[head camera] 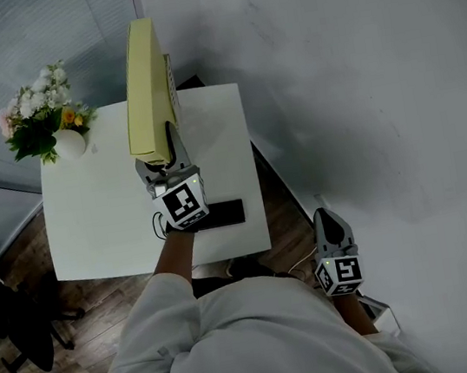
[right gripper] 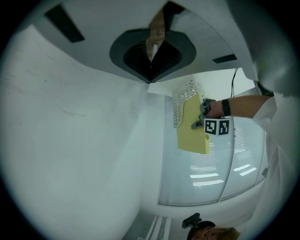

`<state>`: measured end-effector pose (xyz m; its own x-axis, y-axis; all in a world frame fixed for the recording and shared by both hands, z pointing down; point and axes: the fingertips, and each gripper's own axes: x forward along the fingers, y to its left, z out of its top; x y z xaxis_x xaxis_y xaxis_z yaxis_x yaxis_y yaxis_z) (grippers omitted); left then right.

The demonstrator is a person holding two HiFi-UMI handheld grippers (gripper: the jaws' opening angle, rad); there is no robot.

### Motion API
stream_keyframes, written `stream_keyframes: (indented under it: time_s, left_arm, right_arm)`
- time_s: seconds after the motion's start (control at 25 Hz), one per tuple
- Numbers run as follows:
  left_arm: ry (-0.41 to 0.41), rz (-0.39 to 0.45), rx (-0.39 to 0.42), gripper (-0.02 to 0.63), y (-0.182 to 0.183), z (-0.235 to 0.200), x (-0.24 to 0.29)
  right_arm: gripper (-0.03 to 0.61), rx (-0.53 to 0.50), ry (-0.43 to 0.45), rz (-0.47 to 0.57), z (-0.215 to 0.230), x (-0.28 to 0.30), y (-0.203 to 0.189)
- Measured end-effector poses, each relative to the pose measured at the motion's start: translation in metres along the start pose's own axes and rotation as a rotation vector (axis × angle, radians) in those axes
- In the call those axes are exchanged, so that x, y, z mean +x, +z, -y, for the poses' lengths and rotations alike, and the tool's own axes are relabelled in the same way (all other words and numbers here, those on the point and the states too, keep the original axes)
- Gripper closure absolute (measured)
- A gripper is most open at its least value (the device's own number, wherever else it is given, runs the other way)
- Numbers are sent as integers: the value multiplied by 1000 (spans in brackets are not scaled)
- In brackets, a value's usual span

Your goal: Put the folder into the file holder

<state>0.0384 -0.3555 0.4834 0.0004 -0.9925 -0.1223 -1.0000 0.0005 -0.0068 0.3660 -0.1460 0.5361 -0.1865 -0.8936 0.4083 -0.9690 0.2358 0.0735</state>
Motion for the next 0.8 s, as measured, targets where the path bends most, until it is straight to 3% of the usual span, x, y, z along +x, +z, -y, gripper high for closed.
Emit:
stream_keyframes:
  time_s: [0.2,0.8]
  left_arm:
    - [11,-41,-10,457,-25,-5,4]
    - [-4,-204,59,426,-106,-9,7]
  right_arm:
    - [565,0,4,-17,-2,1,-7]
    - [565,-6,12,-53,-2,13,-14]
